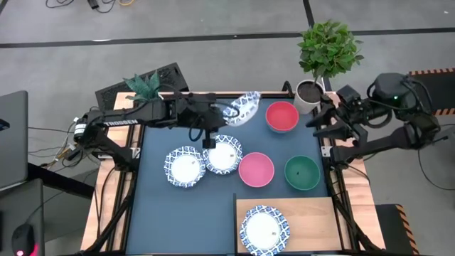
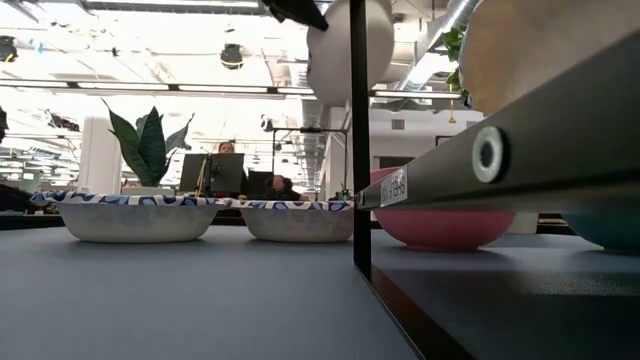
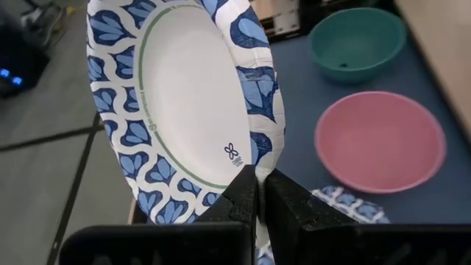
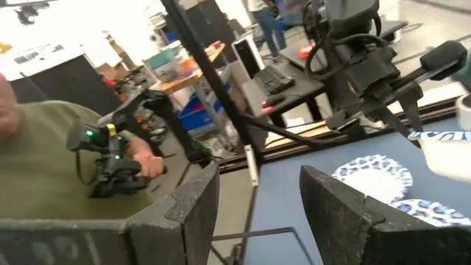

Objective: Place and stack bowls onto a shelf
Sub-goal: Stack the white patterned bowl on the white patterned bowl on the shelf

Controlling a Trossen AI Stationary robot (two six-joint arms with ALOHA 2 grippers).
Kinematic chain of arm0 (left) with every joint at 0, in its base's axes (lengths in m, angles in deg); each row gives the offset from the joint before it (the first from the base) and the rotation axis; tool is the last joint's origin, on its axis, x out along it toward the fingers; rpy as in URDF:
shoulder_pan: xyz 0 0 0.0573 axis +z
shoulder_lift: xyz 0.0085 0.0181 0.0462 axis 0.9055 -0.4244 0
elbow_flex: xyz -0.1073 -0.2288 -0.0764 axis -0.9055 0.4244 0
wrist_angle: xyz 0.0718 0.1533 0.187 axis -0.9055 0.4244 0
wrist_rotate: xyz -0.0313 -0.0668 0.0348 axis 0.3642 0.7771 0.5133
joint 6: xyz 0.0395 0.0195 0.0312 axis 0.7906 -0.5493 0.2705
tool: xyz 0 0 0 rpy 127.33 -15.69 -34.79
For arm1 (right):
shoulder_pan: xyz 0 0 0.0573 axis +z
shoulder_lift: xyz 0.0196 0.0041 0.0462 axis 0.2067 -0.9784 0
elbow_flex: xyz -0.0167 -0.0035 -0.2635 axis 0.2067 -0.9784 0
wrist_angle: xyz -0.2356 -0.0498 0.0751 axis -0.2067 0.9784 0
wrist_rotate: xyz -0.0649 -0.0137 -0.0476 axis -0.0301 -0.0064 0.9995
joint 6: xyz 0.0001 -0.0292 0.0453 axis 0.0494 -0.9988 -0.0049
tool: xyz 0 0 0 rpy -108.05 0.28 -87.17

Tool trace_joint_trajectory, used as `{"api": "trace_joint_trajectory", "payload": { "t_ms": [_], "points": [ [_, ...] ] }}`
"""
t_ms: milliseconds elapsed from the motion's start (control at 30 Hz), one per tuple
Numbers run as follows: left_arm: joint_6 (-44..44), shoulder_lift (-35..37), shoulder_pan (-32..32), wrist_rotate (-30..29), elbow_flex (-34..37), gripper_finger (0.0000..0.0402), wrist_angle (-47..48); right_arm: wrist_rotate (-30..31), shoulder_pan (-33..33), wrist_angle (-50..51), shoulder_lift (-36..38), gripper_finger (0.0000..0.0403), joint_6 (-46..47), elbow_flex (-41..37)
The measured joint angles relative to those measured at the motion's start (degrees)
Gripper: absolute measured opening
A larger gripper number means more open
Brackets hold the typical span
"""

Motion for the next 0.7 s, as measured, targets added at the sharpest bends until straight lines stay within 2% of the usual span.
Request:
{"api": "trace_joint_trajectory", "payload": {
  "t_ms": [167, 400, 500, 600, 700],
  "points": [
    [-0.44, 0.00, -4.41, -0.04, 0.00, 0.0002, -1.16, 0.10, 2.69, 0.05, -0.09, 0.0214, 0.71, 0.00],
    [0.04, 0.00, -11.49, -0.07, 0.00, 0.0002, -8.68, 0.18, 4.39, 4.77, 1.41, 0.0214, -3.45, 0.00],
    [-0.42, 0.00, -14.42, -0.24, 0.00, 0.0002, -12.17, 0.25, 4.31, 6.01, 2.85, 0.0214, -1.68, 0.00],
    [-1.19, -0.09, -16.66, -2.83, 0.00, 0.0002, -13.88, 0.25, 4.33, 6.26, 4.34, 0.0214, 1.00, 0.00],
    [-5.16, -0.13, -17.85, -3.39, 0.02, 0.0002, -15.04, 0.10, 4.39, 6.28, 6.64, 0.0214, 1.14, 0.00]
  ]
}}
